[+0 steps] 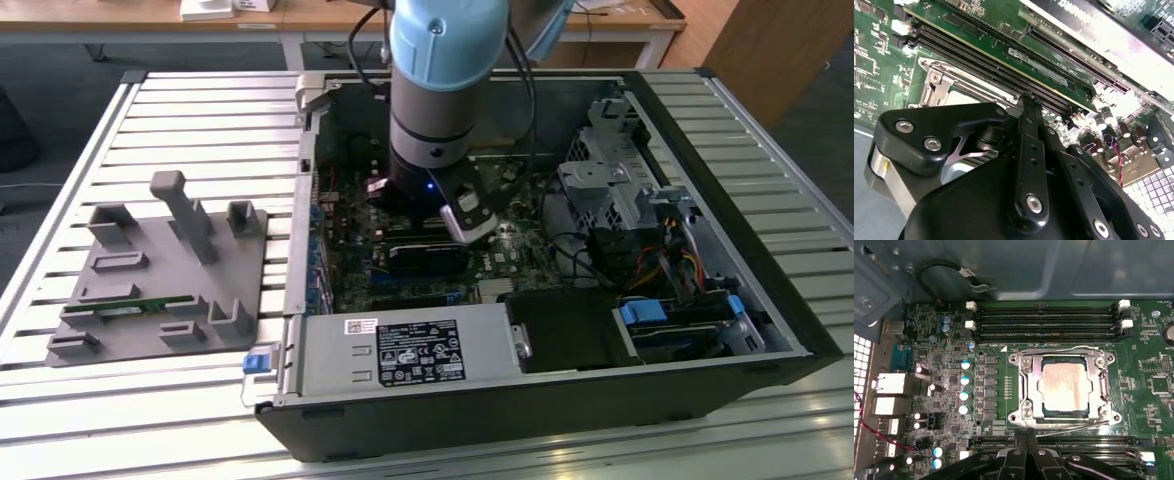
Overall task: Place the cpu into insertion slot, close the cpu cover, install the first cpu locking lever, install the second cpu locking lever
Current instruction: 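Install the second cpu locking lever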
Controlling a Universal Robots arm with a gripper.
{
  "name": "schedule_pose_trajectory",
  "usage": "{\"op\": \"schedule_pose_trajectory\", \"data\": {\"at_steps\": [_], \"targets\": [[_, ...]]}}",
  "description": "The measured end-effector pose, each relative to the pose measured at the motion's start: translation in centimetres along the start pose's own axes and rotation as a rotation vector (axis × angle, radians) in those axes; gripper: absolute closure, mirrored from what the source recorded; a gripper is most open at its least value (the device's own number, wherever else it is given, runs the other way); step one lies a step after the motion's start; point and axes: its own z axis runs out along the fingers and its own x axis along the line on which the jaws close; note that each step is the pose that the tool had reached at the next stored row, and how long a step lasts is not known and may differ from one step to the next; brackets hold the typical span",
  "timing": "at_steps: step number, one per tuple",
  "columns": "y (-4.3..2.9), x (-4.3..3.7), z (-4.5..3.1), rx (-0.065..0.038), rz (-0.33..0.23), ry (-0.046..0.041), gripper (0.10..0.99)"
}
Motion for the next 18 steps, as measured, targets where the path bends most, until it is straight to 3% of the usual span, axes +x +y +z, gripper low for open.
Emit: {"op": "schedule_pose_trajectory", "data": {"at_steps": [11,18], "targets": [[-0.37,0.44,0.9,-0.059,-0.001,0.0016,0.98],[-0.49,0.6,1.3,-0.084,-0.001,0.0024,0.98]]}}
